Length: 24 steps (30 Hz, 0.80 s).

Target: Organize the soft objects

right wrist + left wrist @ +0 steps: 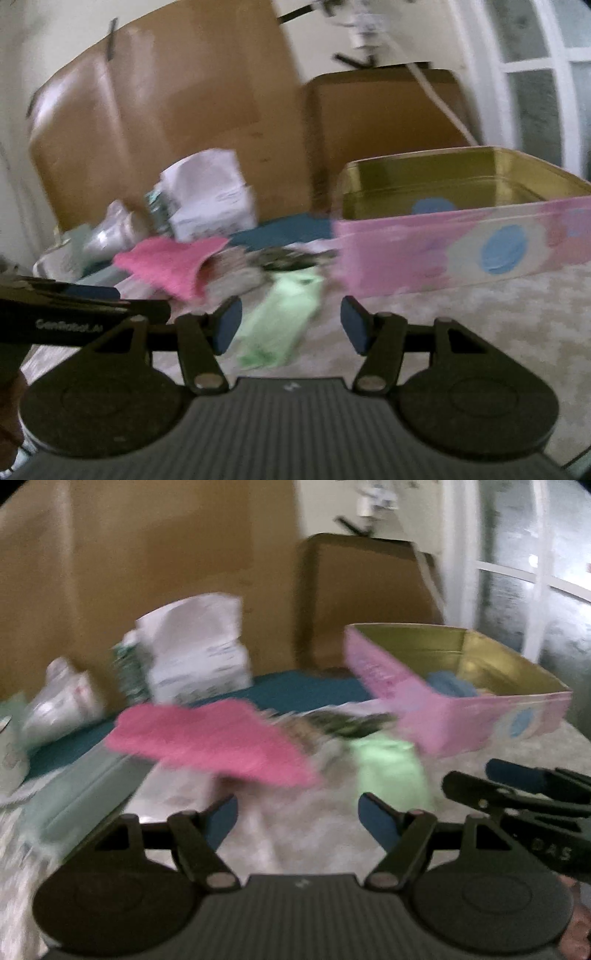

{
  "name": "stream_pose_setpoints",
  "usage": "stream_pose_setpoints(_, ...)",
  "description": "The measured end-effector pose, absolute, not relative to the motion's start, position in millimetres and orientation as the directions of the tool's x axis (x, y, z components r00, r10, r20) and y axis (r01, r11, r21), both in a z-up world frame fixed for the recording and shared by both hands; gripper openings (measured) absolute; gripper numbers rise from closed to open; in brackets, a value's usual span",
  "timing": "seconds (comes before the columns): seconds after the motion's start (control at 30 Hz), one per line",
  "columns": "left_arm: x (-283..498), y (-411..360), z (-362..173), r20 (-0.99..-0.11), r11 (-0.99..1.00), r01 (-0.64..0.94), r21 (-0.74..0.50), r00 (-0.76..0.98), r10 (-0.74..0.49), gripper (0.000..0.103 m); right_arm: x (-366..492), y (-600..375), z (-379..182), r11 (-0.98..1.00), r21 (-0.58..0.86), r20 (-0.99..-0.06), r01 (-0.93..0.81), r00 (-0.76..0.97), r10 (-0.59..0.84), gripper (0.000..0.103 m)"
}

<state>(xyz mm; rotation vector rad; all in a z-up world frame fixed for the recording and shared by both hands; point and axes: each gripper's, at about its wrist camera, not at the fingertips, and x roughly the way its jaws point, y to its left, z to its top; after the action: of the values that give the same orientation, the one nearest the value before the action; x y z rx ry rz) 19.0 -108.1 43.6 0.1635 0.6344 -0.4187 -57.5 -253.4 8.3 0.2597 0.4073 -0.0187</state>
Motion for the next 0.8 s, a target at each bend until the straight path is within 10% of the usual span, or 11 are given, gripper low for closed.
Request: stream_pose_setpoints(0.8, 10, 75, 17, -0.609, 0.991, 0.118, -0.068, 0.781, -0.135, 0.079, -25, -158, 6, 0.987, 0.123, -0.415, -0.108, 0.898, 0.149, 0.069)
